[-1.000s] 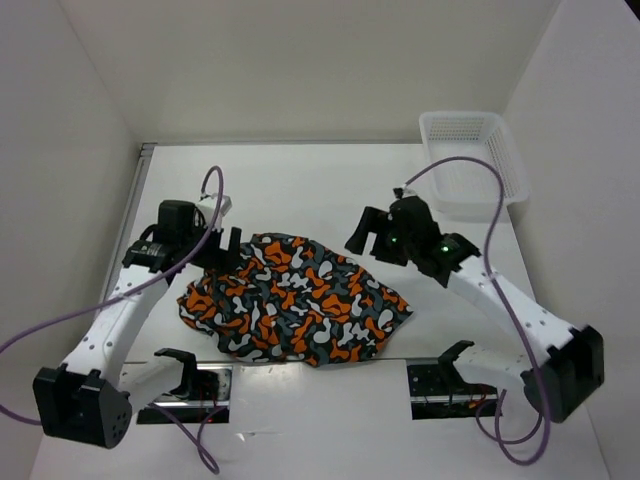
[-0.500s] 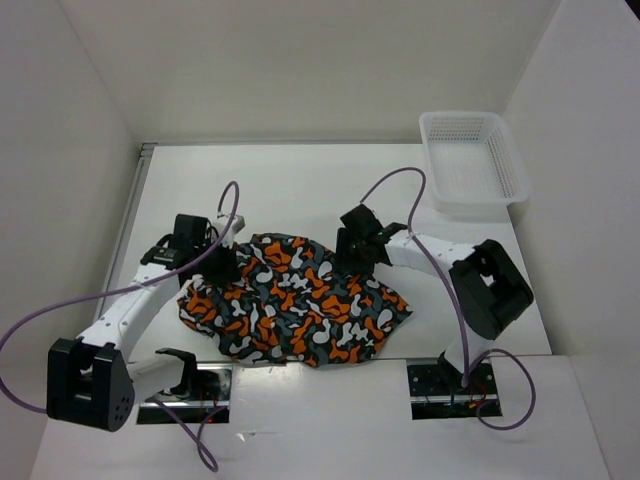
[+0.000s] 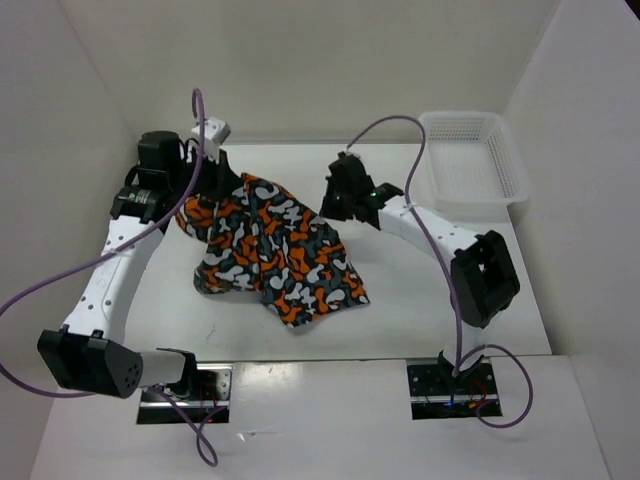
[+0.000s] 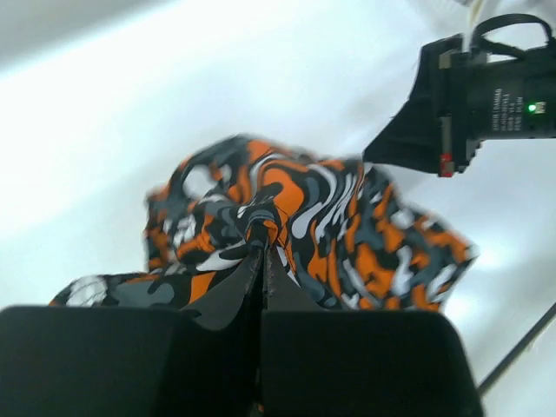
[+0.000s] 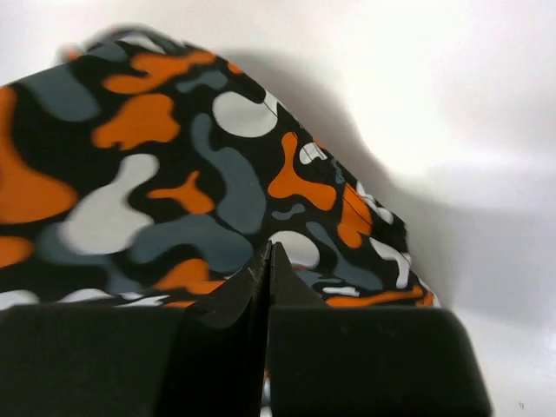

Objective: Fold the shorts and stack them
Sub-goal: Move the shorts to the center of the board

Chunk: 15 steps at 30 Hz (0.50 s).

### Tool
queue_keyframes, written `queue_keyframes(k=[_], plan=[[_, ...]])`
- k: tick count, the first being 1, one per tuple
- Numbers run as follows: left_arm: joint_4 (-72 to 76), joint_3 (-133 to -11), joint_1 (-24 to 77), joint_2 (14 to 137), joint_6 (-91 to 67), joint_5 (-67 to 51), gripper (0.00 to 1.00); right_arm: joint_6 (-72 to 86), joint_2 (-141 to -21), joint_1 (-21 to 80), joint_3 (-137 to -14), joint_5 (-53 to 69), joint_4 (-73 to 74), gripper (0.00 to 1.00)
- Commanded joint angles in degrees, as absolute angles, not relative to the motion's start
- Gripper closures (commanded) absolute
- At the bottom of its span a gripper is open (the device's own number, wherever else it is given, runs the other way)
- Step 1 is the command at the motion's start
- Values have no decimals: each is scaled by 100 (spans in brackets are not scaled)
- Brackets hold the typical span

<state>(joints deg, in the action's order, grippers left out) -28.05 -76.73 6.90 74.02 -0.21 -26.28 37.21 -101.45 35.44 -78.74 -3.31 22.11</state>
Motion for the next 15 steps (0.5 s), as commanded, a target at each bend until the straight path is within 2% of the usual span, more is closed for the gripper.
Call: queue_keyframes(k=[1, 5, 9, 10, 11, 13, 14, 15], plan=[[-2287, -8402, 668, 7234, 0, -3365, 100, 3551, -9423, 3367, -8664, -545, 2250, 100], [-1767, -8131, 817, 6777, 0, -3761, 100, 3551, -8773, 3366, -8588, -686, 2092, 100], [-1767, -7744, 870, 6592, 0, -4103, 100, 3691, -8140, 3006, -7983, -502, 1986, 100], [-1575, -7587, 931, 6592, 0, -4209, 100, 3691, -8026, 2954, -7885, -501, 1934, 98], [-1399, -7385, 1036, 6592, 0, -4288, 100, 3691, -7937, 2953, -7797, -501, 1934, 90], [-732, -6691, 1676, 6592, 0, -4289, 100, 3691, -7717, 2752, -7524, -501, 1986, 84], [-573, -6514, 1966, 6853, 0, -4289, 100, 3691, -7604, 2612, -7332, -501, 1986, 74], [-476, -6391, 2247, 7003, 0, -4289, 97, 3691, -7603, 2541, -7252, -501, 1986, 71]])
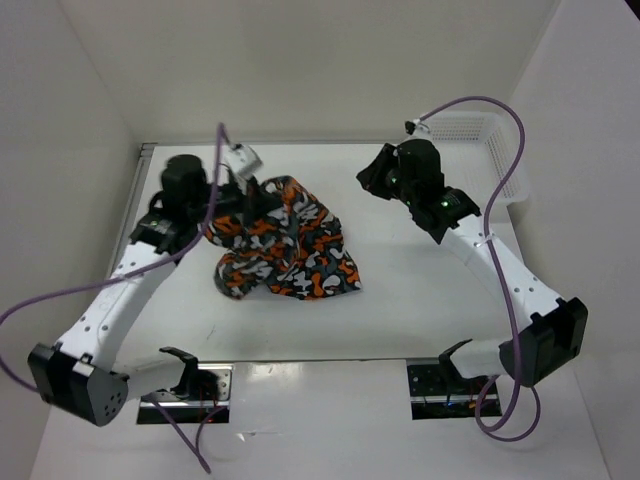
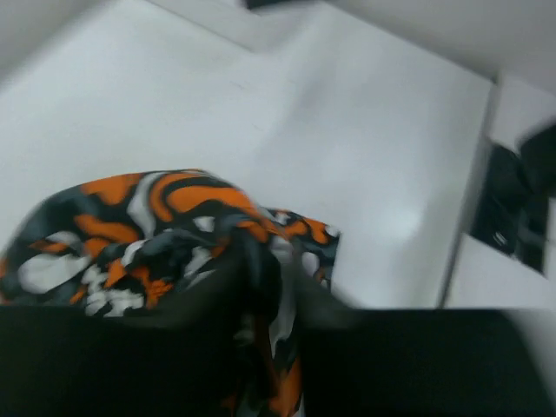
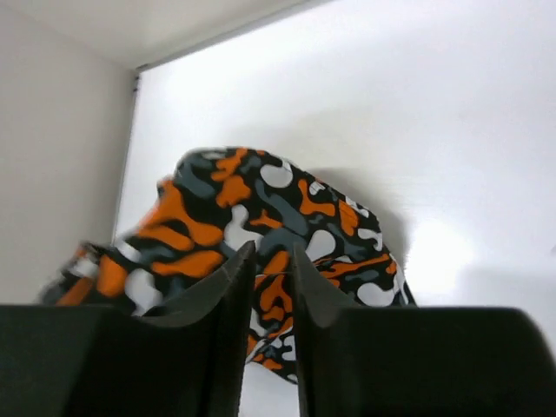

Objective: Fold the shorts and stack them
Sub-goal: Move the shorts to the center of the board

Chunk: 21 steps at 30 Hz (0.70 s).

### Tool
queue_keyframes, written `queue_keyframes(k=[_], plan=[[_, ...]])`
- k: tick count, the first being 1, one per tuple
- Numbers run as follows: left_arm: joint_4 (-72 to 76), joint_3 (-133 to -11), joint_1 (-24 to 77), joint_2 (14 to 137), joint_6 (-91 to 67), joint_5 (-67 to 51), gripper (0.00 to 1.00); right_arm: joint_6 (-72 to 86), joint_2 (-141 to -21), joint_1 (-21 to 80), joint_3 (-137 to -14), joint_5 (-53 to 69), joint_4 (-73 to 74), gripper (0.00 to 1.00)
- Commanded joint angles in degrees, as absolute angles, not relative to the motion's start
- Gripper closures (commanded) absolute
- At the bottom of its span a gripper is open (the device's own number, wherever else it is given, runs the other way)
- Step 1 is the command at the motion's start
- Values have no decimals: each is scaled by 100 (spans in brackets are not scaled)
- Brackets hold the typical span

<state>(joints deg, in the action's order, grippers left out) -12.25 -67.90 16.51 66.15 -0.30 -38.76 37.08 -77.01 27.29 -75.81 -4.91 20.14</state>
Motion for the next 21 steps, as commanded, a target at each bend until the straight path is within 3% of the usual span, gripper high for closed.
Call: queue_keyframes(k=[1, 2, 5, 6, 11, 14, 17, 21], plan=[[-588, -6451, 2676, 7179, 0, -4289, 46, 3691, -7516, 2462, -7173, -501, 2056, 69], [-832, -6616, 2794, 7468, 0, -4289, 21, 3691, -7462, 2391, -7059, -449, 2057, 61], [-1739, -7092, 2734, 7445, 0, -3588, 0, 3551, -7269, 2303, -6979, -500, 2205, 50], [-1792, -7145, 2594, 7183, 0, -3455, 0, 3481, -7208, 2303, -6918, -501, 2284, 40], [-1924, -6593, 1311, 6155, 0, -2674, 0, 3262, -7268, 2469, -6917, -360, 2338, 25], [-2441, -5996, 627, 5924, 0, -2356, 0, 3138, -7724, 3250, -7214, -623, 2452, 17], [-2619, -5269, 82, 5976, 0, -2608, 0, 3085, -8366, 4127, -7628, -861, 2671, 6], [-2040, -4345, -158, 6310, 0, -3383, 0, 3138, -8982, 4649, -7937, -870, 2672, 1]])
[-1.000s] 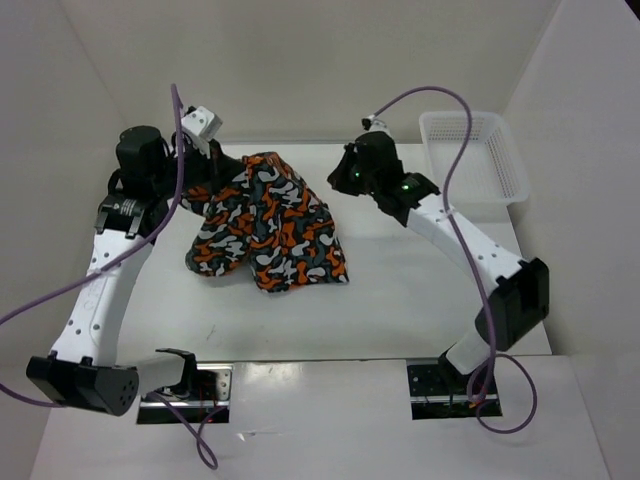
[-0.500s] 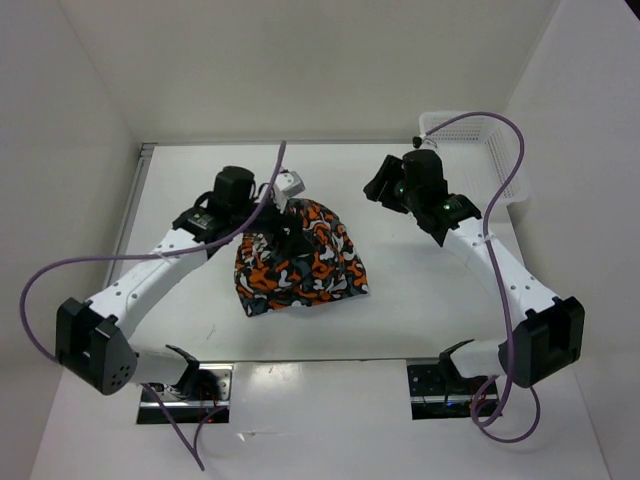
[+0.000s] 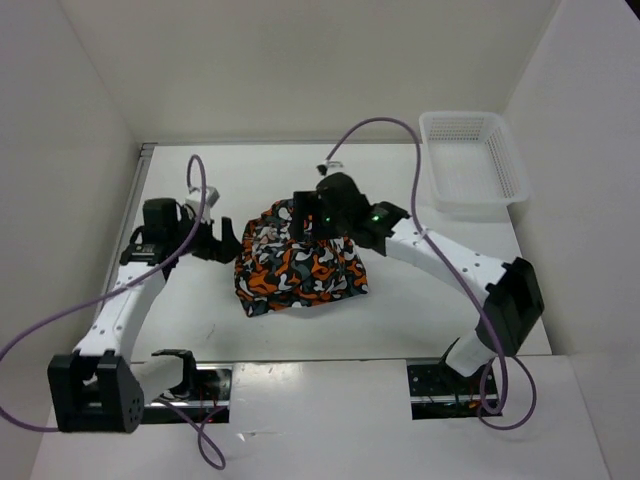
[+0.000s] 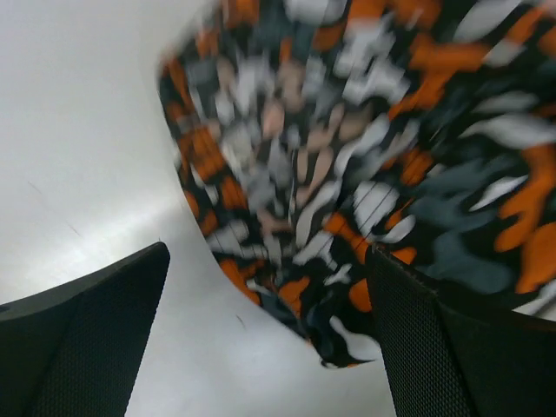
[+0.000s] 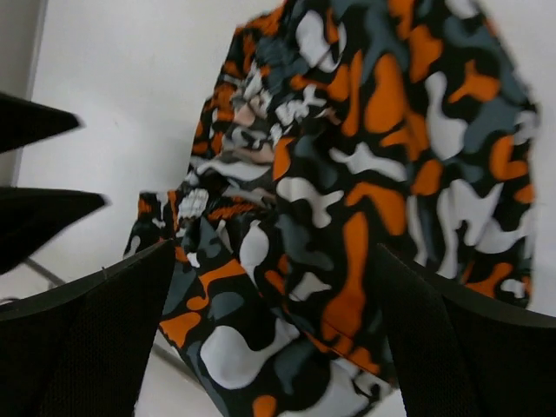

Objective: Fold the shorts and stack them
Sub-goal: Move the shorts to the center of the board

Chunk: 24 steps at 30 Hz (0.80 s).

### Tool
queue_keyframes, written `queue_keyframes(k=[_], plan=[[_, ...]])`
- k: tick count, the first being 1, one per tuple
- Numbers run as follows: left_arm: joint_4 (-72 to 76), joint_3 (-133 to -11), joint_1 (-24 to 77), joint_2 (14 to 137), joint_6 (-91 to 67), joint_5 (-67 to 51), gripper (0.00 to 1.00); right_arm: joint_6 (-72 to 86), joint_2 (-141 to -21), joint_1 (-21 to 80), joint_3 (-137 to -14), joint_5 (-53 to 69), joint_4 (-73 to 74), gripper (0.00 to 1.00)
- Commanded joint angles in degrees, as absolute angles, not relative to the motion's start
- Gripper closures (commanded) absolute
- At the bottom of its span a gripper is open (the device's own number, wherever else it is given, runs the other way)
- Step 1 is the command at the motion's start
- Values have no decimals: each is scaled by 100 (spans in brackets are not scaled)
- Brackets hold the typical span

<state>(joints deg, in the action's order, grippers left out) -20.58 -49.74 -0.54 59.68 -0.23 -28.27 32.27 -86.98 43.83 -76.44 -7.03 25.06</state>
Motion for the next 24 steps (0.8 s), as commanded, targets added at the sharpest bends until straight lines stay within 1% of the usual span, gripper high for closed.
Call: queue_keyframes(k=[1, 6, 8, 10, 11, 12, 14, 15, 17, 20, 22, 24], plan=[[-1961, -4255, -158, 6493, 0, -3384, 0, 3199, -9061, 4649, -8015, -870, 2672, 1], [-1495, -3780, -158, 7021, 0, -3646, 0, 3313, -9132, 4702, -8016, -1239, 2795, 1], [-1171, -3727, -158, 7434, 0, -4059, 0, 3366, -8957, 4702, -7954, -1387, 2795, 1], [-950, -3814, -106, 7741, 0, -4584, 4, 3366, -8904, 4702, -7901, -1502, 2882, 0], [-897, -3901, -53, 7743, 0, -4727, 11, 3366, -8903, 4702, -7901, -1686, 2987, 0], [-896, -4120, -53, 7743, 0, -4868, 33, 3366, -8790, 4702, -7901, -1774, 2988, 0], [-949, -4393, 0, 7743, 0, -5193, 64, 3419, -8684, 4702, -7901, -2046, 3128, 0], [-1028, -4534, 52, 7743, 0, -5351, 86, 3419, -8570, 4702, -7901, -2048, 3129, 0], [-1256, -4973, 122, 7795, 0, -5824, 99, 3419, -8429, 4422, -7901, -2048, 3129, 0], [-1310, -5518, 377, 7735, 0, -5994, 100, 3419, -8043, 3912, -7796, -1969, 3015, 0], [-1310, -5904, 614, 7664, 0, -5994, 100, 3314, -7684, 3675, -7734, -2144, 3015, 0], [-1144, -6520, 1106, 7751, 0, -5890, 100, 3261, -7411, 3587, -7551, -2407, 2848, 0]])
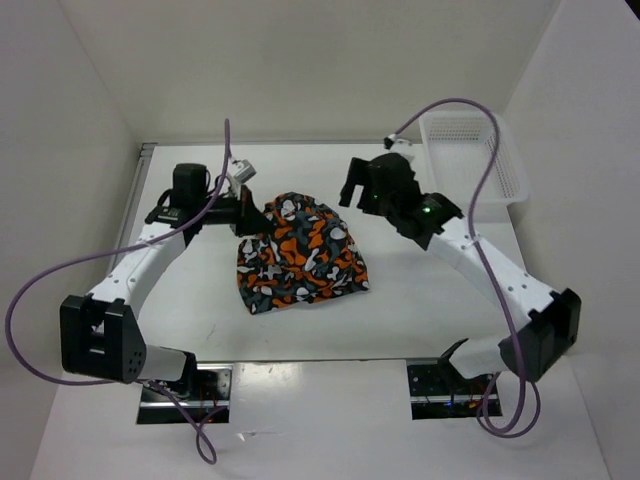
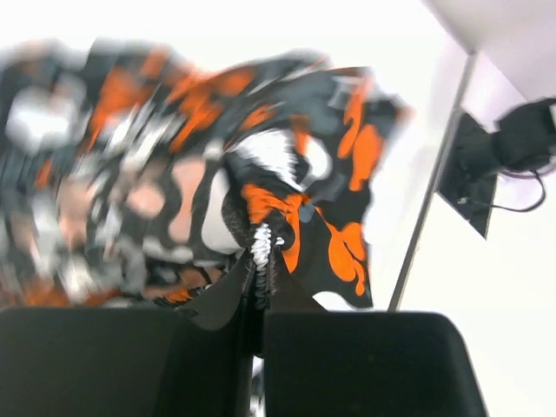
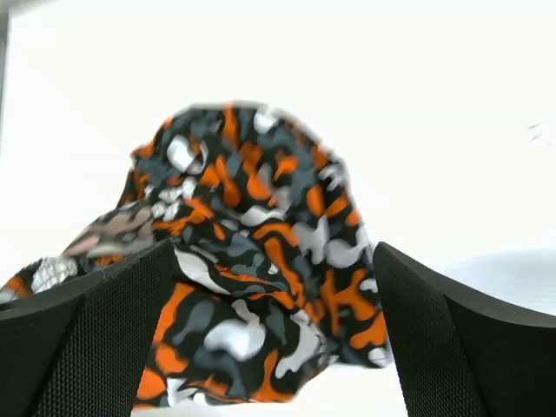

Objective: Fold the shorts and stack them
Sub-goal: Move the shorts to the center of the board, then flatten the shorts out

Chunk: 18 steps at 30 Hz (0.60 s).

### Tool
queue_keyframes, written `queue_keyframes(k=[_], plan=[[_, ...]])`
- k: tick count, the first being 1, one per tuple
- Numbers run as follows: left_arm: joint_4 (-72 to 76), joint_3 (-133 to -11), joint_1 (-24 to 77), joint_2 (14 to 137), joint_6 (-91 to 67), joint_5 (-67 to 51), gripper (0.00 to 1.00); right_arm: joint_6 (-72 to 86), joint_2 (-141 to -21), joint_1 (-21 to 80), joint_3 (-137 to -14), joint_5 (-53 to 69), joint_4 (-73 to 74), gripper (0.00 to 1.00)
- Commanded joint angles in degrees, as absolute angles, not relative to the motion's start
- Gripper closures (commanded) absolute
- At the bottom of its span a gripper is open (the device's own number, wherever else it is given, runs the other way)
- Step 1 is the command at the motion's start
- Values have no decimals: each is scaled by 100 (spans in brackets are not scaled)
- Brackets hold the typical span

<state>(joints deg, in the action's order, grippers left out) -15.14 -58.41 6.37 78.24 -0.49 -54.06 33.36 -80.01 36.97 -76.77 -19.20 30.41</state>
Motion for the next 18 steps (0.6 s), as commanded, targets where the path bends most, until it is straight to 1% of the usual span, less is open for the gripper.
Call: queue_keyframes(k=[1, 2, 5, 7, 8, 9, 10, 11, 12, 14, 18], plan=[[-995, -6687, 1299, 7813, 0, -5836, 100, 3122, -7122, 3534, -7498, -2408, 2795, 0], [-828, -6828, 1692, 7892, 0, -5723, 100, 3120, -6971, 3429, -7375, -2408, 2743, 0], [-405, -7373, 2301, 8427, 0, -5572, 100, 3278, -6401, 3026, -7120, -2383, 2585, 0], [-168, -7680, 2881, 8867, 0, -5432, 100, 3331, -6162, 2831, -6997, -2320, 2584, 0], [-167, -7777, 3240, 9103, 0, -5432, 96, 3279, -5970, 2778, -6935, -2251, 2584, 0], [-167, -7900, 3365, 9210, 0, -5432, 85, 3278, -5907, 2716, -6848, -2250, 2688, 0], [-315, -8023, 3462, 9298, 0, -5432, 56, 3191, -5906, 2716, -6847, -2067, 2742, 0], [-473, -8259, 3463, 9351, 0, -5379, 13, 3130, -5828, 2716, -6786, -1961, 2803, 0], [-840, -8349, 3463, 9352, 0, -5231, 6, 3059, -5827, 2716, -6707, -1847, 2856, 0], [-1176, -8350, 3271, 9195, 0, -5019, 0, 3059, -5827, 2716, -6541, -1513, 2944, 0], [-1301, -7736, 2366, 8571, 0, -4597, 0, 3006, -5827, 2716, -6197, -1065, 3006, 0]])
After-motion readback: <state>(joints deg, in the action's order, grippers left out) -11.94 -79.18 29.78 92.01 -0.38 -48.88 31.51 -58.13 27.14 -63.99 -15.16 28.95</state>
